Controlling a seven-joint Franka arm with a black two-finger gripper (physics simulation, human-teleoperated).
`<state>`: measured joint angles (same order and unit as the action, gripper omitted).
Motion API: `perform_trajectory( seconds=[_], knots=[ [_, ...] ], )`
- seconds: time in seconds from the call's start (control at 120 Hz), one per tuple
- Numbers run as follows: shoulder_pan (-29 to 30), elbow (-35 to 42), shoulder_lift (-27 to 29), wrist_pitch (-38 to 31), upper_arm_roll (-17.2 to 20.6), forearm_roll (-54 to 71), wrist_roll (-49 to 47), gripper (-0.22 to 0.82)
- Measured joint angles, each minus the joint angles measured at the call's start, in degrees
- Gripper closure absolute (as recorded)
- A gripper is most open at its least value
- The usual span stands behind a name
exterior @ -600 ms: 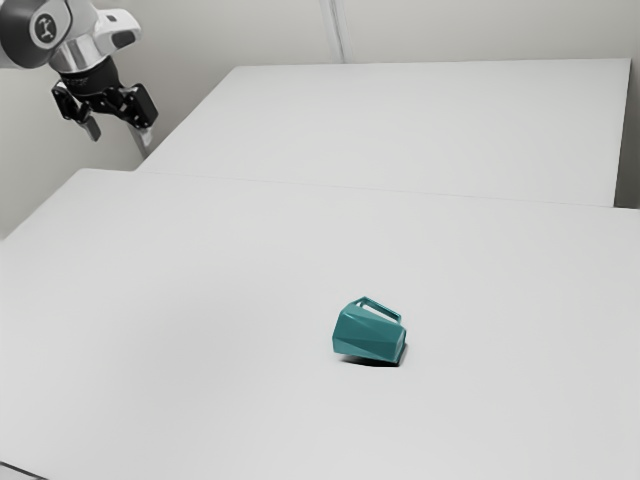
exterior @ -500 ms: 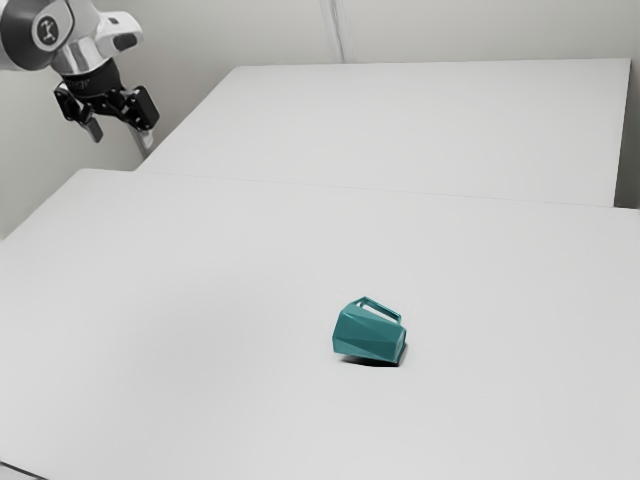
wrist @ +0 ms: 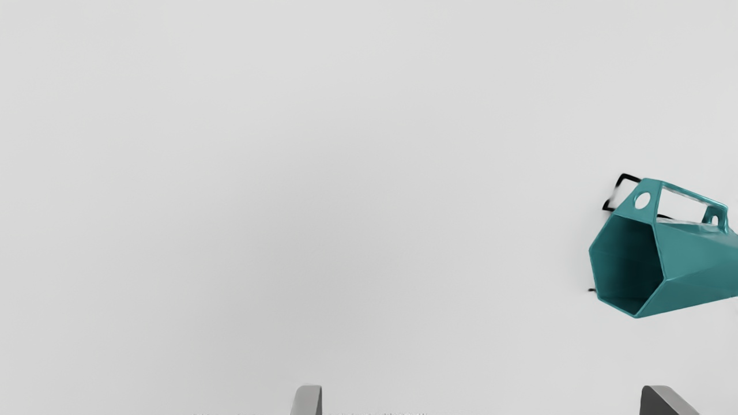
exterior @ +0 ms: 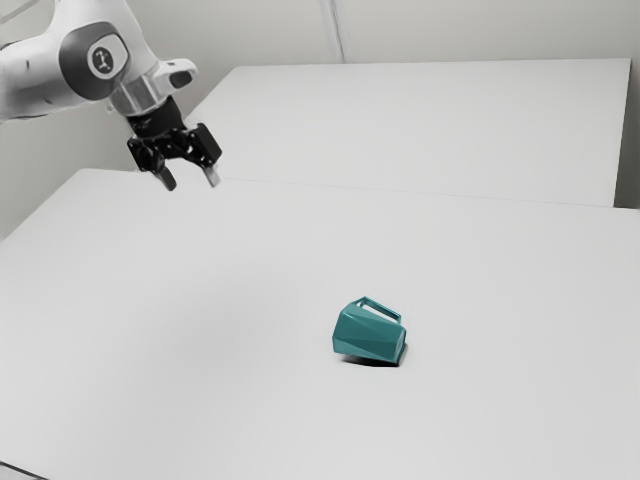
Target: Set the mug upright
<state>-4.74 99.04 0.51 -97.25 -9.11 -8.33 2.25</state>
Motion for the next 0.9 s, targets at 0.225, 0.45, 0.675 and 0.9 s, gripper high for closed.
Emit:
perform_trajectory(
  seconds=[0.225,0.45,0.675,0.9],
  knots=[
    [0.4,5.8,-3.9,0.4,-0.1,-14.1,0.4,0.00],
    [1.8,9.8,-9.4,0.5,0.1,-25.6,0.7,0.00],
    [1.1,9.9,-14.7,-0.2,1.5,-32.6,0.9,0.00],
    [-0.8,10.9,-17.7,-1.2,3.4,-38.0,1.0,0.00]
  ],
)
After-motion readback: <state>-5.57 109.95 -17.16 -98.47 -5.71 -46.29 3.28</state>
